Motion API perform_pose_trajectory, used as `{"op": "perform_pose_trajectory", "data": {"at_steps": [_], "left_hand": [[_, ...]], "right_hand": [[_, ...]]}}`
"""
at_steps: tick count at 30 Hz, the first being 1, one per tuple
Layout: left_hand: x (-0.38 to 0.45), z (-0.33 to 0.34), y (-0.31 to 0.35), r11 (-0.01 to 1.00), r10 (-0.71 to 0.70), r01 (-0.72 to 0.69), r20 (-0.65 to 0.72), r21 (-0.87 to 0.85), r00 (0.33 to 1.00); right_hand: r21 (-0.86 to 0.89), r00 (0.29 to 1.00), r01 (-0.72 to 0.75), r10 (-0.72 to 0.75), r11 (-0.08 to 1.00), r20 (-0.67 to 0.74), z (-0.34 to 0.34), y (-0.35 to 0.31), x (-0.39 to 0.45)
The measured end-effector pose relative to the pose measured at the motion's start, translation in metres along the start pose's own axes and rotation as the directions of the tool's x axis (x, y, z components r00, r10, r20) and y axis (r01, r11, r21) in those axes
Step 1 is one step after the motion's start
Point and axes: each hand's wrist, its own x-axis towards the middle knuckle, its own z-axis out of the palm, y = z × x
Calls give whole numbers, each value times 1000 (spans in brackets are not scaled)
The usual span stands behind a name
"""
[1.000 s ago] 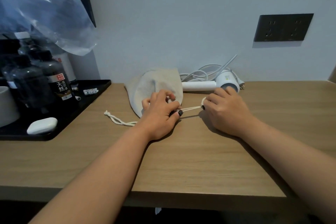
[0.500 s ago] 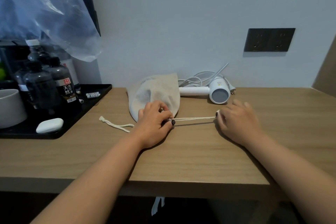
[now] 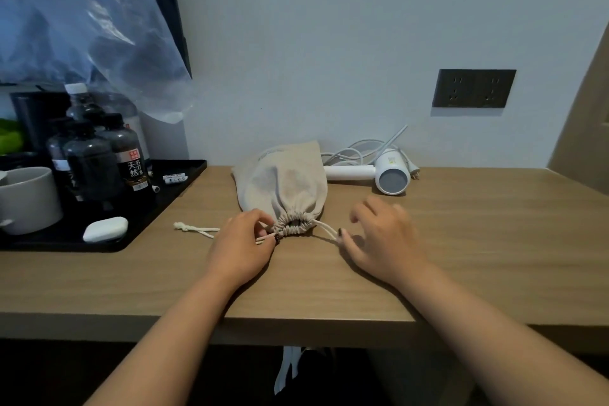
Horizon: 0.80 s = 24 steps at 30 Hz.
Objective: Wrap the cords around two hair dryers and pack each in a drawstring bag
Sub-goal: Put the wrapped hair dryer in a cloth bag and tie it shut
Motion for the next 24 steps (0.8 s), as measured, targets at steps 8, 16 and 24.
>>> {"op": "perform_pose_trajectory", "data": {"at_steps": [8,16,24], "left_hand": [[-6,-4,6,994,-71,64,-75,-90,995],[-7,-9,10,893,-179,58,-233,-447,956],[-12,-11,15,808,-354,194,-194,-556,915]], "right_hand": [[210,987,54,-84,976,137,36,-67,34],[231,990,-77,47,970,133,52,-78,45],[155,983,-141,120,978,138,44,-78,42]]}}
